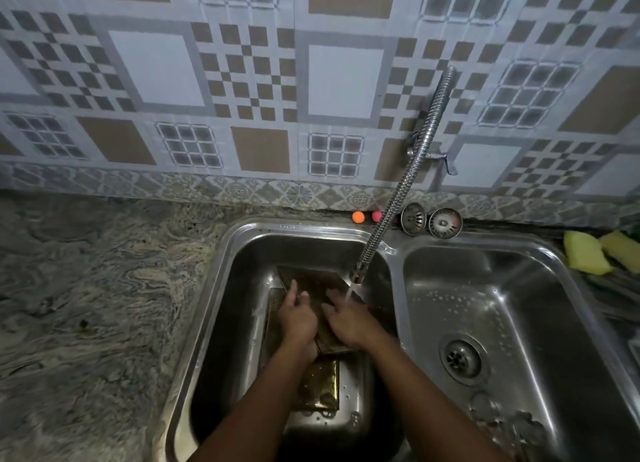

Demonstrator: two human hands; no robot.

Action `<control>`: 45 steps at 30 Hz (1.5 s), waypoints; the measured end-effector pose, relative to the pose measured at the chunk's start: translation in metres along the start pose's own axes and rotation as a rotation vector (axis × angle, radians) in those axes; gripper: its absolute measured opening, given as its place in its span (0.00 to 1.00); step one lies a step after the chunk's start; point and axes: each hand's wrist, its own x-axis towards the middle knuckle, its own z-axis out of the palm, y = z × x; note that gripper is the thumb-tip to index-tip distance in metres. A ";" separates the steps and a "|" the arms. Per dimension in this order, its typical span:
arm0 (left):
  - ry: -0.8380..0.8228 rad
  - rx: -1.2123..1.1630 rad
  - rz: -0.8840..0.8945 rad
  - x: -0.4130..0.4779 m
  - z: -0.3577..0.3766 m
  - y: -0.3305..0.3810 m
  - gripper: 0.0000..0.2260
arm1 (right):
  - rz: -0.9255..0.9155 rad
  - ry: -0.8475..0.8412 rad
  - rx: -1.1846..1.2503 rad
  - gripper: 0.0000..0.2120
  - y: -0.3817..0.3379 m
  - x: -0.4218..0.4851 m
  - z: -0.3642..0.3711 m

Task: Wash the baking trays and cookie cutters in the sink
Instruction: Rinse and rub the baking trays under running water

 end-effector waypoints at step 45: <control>-0.024 -0.029 -0.027 -0.005 -0.023 0.029 0.16 | -0.205 0.012 -0.291 0.30 -0.012 -0.060 -0.001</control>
